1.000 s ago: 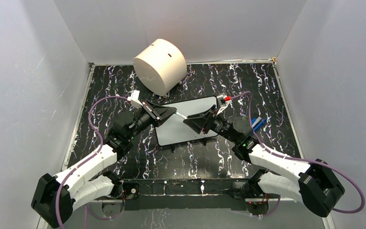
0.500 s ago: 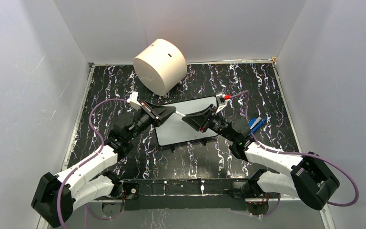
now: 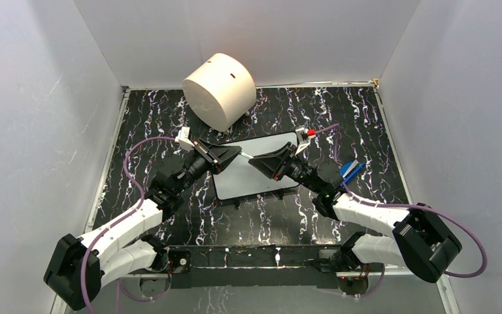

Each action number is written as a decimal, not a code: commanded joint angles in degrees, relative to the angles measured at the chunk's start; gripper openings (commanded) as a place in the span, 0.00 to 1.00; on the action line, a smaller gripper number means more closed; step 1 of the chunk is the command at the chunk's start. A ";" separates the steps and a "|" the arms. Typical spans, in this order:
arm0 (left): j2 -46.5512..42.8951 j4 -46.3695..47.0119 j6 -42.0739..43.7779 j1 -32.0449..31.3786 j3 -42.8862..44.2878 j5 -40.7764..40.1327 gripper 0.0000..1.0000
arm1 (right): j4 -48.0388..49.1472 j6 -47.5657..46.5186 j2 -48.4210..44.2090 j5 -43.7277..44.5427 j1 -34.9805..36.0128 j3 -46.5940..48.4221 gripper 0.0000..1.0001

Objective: Write a sentence on the whiteboard
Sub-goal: Open the whiteboard marker.

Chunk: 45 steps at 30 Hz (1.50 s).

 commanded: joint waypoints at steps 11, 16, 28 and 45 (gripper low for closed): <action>-0.06 2.03 -0.38 -0.13 -1.11 -0.13 0.00 | 10.21 1.80 1.07 0.67 -0.13 -0.05 0.30; -0.15 2.12 -0.65 -0.15 -1.33 0.15 0.00 | 10.32 2.02 0.91 1.18 -0.10 -0.06 0.30; 0.37 2.14 0.27 -0.15 -0.96 0.65 0.00 | 9.50 2.05 1.26 1.80 -0.15 0.04 0.15; -1.10 4.98 3.58 0.58 -1.85 -6.96 0.00 | 11.31 2.54 -1.31 0.74 -0.17 -3.65 0.00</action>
